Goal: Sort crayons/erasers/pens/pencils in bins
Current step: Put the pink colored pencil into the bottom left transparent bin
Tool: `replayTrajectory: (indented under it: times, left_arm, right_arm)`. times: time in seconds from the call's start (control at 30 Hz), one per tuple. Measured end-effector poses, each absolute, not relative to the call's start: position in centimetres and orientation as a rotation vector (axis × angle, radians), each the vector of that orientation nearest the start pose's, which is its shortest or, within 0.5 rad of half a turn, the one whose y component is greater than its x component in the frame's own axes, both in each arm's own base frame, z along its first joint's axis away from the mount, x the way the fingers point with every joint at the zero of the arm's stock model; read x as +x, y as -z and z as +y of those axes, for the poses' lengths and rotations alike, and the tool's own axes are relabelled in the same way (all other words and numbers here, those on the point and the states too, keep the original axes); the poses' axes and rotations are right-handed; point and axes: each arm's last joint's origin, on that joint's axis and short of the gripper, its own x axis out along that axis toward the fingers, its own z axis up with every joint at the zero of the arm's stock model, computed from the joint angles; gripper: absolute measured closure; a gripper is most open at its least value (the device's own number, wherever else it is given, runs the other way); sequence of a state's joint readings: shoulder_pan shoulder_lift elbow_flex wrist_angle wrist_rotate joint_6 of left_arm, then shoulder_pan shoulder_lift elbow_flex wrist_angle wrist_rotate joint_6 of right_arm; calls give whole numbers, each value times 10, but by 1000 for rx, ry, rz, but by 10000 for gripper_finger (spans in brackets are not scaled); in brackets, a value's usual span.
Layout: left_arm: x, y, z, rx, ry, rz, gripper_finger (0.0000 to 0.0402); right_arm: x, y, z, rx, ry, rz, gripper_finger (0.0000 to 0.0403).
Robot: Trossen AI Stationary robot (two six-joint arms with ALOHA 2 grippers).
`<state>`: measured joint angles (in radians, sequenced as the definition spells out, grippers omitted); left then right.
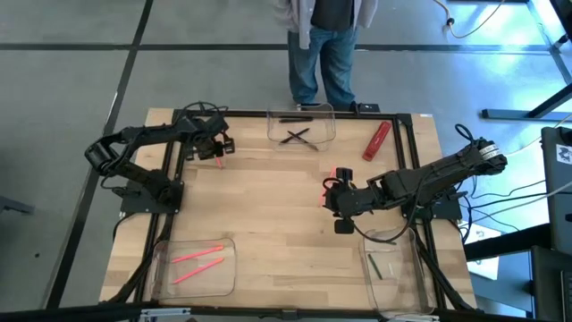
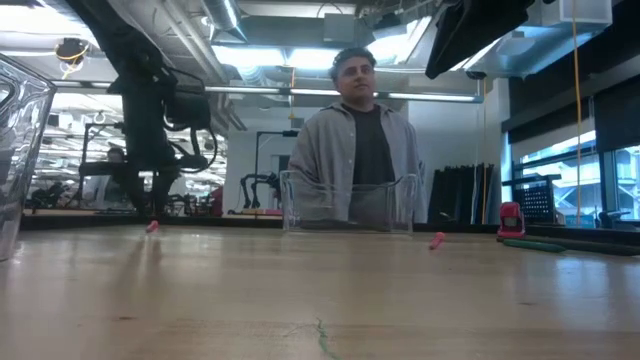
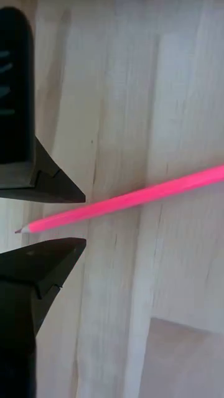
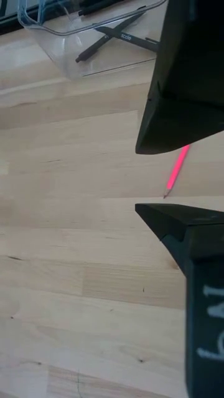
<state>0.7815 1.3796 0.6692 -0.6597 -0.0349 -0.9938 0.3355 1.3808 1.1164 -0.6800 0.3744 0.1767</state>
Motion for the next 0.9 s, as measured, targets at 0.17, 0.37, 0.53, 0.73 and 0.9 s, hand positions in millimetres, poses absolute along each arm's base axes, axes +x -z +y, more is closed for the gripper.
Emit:
replayTrajectory:
  times: [0.17,0.37,0.53,0.73,0.9]
  left_arm:
    - [148,-150,150,-1302,-1375,880,308]
    - [149,-145,151,-1312,-1375,822,308]
    - [148,-140,150,-1328,-1383,790,308]
    - [145,-136,149,-1311,-1414,800,308]
    - [145,-133,148,-1322,-1415,838,308]
  right_arm:
    - [266,-280,81,-162,114,876,263]
    - [266,-280,81,-162,114,876,263]
    - [266,-280,81,-162,114,875,263]
    - [266,-280,81,-162,114,875,263]
    - [266,-280,81,-161,114,875,263]
